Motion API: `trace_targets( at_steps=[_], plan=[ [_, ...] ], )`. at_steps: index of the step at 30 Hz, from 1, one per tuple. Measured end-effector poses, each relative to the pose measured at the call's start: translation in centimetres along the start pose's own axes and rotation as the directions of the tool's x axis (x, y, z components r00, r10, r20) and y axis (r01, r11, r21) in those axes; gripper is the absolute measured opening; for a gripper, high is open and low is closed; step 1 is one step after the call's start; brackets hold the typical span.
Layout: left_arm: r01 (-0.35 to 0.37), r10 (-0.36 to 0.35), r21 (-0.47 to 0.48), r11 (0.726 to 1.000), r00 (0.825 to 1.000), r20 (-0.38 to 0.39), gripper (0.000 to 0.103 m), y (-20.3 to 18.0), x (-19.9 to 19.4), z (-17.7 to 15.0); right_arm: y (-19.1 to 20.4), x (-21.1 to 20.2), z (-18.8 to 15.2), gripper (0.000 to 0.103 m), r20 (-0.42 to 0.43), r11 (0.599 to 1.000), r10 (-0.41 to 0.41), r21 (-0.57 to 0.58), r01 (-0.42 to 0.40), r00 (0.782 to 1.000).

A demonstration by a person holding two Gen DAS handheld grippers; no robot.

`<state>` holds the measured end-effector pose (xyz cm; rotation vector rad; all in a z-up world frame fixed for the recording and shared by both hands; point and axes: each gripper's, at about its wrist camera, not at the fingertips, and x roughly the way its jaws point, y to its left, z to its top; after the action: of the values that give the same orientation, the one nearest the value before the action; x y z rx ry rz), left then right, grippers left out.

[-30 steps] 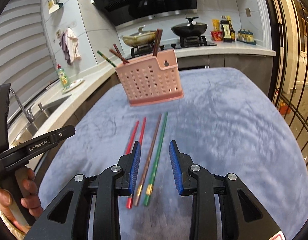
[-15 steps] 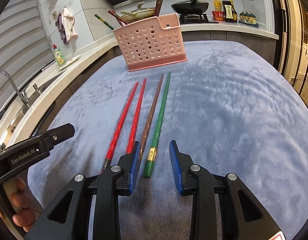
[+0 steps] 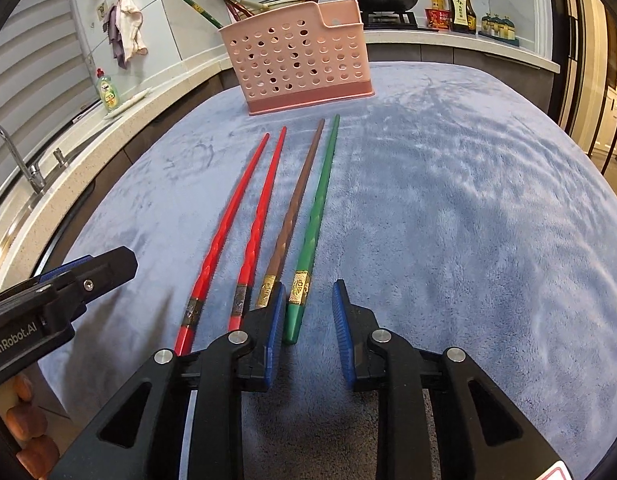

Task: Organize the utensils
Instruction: 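Move back to the row and grasp the green chopstick with the right tool, then grasp a red chopstick with the left tool while the right tool holds the green one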

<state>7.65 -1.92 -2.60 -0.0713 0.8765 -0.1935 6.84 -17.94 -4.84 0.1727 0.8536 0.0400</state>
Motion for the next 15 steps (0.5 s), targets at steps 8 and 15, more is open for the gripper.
trace_targets(
  at_steps=[8, 15],
  plan=[
    [0.006, -0.006, 0.018, 1.000, 1.000, -0.013, 0.062, -0.7, 0.2, -0.5, -0.7, 0.0, 0.1, 0.006, 0.001, 1.000, -0.019, 0.006, 0.019, 1.000],
    [0.028, -0.027, 0.028, 0.999, 0.999, -0.035, 0.064, -1.5, 0.6, -1.2, -2.6, -0.8, -0.3, 0.006, 0.008, 0.998, -0.021, 0.054, 0.021, 1.000]
  ],
)
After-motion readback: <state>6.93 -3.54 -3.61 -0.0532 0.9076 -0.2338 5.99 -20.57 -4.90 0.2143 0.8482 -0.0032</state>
